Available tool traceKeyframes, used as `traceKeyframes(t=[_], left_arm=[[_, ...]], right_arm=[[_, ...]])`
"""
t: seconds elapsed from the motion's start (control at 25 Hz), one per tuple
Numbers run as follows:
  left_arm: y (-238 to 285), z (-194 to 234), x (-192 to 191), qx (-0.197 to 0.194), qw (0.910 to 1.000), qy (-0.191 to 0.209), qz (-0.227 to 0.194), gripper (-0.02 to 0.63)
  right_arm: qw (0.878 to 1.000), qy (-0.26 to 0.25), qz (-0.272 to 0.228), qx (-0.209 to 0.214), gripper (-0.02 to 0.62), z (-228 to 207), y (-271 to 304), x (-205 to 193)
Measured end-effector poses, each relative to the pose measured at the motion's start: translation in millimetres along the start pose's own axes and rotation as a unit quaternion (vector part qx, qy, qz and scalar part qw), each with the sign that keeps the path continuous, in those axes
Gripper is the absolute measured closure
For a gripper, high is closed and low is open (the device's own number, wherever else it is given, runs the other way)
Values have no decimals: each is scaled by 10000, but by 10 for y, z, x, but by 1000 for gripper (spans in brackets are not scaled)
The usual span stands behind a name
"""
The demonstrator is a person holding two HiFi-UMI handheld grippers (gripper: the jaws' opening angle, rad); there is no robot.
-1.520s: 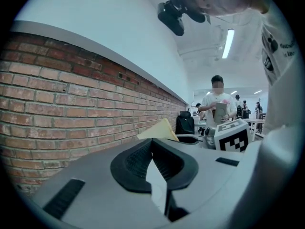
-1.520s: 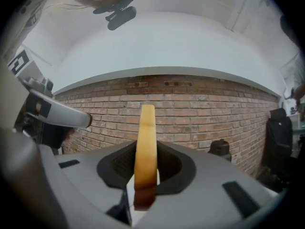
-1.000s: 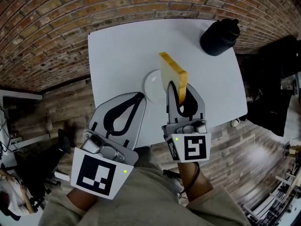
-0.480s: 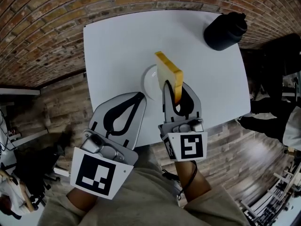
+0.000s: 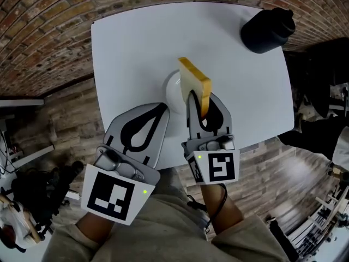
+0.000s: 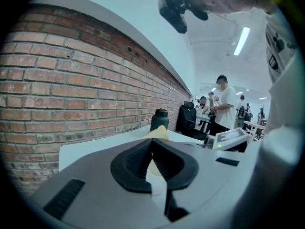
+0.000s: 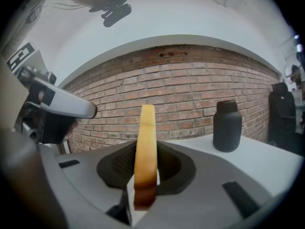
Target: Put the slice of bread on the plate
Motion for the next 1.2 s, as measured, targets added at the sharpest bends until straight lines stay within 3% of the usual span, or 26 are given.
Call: traceKeyframes(t=[0.8, 1.2], left_arm=[[371, 15, -263, -84, 9996, 19, 268, 595], [386, -16, -255, -85, 9996, 14, 262, 595]], right_arm=[[9979, 299, 563, 152, 508, -31, 121, -446], [9936, 849, 651, 355, 508, -17, 163, -607]])
Point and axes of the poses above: the fingertips, and each gripper's own axes: y forward along the fingers, z to its left, x out of its top, the point moved 2 cm from there along -y, backward along the fingers, and after that the axes turned 5 degrees about -x, right-handed, at the moved point
